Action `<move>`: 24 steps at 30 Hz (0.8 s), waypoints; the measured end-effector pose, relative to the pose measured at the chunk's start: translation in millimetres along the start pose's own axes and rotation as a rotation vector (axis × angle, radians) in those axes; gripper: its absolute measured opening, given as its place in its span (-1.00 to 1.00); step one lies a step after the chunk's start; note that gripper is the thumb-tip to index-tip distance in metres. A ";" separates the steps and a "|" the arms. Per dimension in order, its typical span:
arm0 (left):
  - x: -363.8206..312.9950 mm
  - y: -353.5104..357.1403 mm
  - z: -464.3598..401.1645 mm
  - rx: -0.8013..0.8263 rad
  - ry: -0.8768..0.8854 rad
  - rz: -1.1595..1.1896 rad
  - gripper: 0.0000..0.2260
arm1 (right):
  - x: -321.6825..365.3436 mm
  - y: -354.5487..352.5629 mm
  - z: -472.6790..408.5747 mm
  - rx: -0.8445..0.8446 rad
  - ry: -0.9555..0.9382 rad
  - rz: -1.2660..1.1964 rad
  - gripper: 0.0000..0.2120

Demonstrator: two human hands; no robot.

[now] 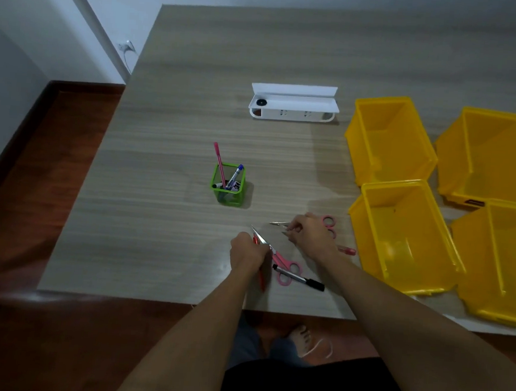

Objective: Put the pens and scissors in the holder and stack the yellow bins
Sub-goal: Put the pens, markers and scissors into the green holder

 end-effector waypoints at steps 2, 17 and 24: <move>-6.8 -6.6 -1.3 -0.005 0.052 0.001 -0.75 | 0.7 -4.3 -5.1 -0.040 0.023 -0.060 -0.93; -123.2 -149.9 -30.7 -0.161 0.503 0.345 -0.88 | 116.9 -75.3 -92.1 -0.354 -0.106 -0.472 -0.91; -125.5 -165.7 -60.9 -0.157 0.548 0.323 -0.89 | 146.0 -64.4 -121.4 -0.365 -0.126 -0.524 -0.93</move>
Point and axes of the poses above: each hand's wrist, its own z-axis away from the middle knuckle, its own y-axis out of the palm, x = y × z, the point moved 1 cm from there along -z, towards the middle knuckle, and after that the axes turned 10 degrees about -y, right-handed, at the moved point
